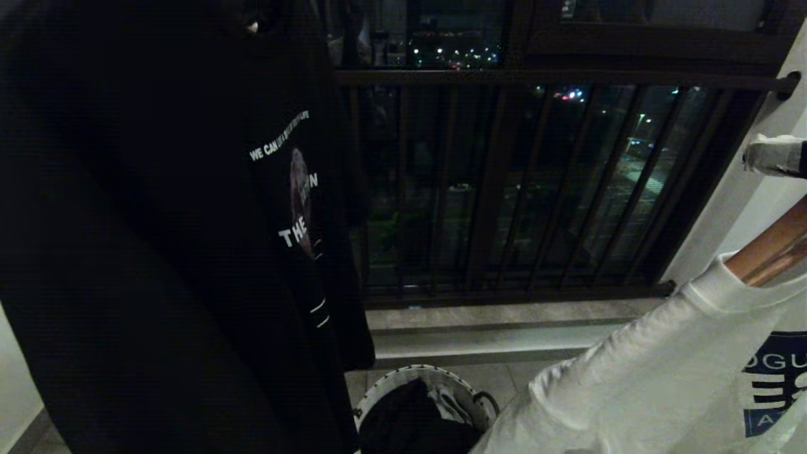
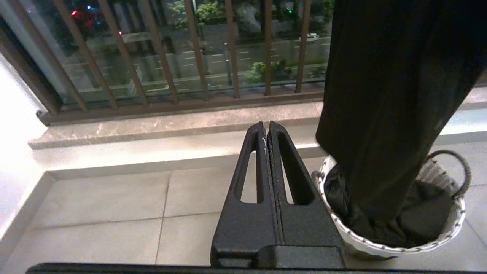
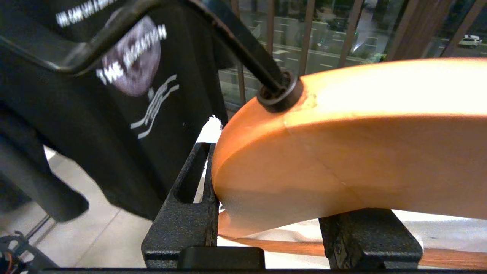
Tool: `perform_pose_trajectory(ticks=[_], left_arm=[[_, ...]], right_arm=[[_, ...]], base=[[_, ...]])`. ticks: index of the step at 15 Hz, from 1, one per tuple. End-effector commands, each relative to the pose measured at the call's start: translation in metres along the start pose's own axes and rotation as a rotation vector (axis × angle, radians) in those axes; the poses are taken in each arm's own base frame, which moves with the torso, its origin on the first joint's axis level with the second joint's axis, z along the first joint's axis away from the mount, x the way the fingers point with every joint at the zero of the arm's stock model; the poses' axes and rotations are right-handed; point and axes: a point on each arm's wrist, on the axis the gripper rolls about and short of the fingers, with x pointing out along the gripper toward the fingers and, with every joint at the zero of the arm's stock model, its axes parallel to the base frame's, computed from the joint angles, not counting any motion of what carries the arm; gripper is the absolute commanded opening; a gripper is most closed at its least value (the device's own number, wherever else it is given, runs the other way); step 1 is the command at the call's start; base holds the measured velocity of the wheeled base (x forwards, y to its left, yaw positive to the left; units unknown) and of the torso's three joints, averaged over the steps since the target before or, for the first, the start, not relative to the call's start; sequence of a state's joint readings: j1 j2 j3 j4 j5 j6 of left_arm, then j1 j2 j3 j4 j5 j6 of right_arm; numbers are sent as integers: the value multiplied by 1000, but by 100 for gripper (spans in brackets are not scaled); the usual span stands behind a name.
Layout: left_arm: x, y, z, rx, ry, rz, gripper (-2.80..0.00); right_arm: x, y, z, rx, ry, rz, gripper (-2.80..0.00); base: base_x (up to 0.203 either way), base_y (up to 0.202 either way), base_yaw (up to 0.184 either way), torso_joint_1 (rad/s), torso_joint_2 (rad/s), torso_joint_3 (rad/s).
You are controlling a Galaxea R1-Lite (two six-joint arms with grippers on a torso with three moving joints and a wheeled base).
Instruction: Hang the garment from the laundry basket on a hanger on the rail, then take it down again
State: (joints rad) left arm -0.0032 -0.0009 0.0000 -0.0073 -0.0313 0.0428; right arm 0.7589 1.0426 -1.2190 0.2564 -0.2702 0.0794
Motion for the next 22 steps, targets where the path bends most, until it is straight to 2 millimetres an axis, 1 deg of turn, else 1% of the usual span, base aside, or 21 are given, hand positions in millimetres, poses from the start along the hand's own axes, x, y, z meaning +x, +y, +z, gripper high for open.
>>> perform_pose_trajectory(ticks=[1,12,16,22], left_arm=[[0,0,-1,0,2,-1,-280],[0,0,0,0,1,-2,-280],[0,0,0,0,1,-1,-280],[0,0,-1,0,1,-2,-280]], right_arm=[[2,0,0,-3,6,-1,-280],[-1,0,0,-12,0,-1,-280],[-7,-2,1,-6,-15,0,-280],[-7,-2,1,-6,-15,0,-280]], base=[[0,0,0,246,-516,-276],[0,0,0,273,-566,-293],[0,0,0,201,-398,-204],[0,0,0,172,-342,-177]])
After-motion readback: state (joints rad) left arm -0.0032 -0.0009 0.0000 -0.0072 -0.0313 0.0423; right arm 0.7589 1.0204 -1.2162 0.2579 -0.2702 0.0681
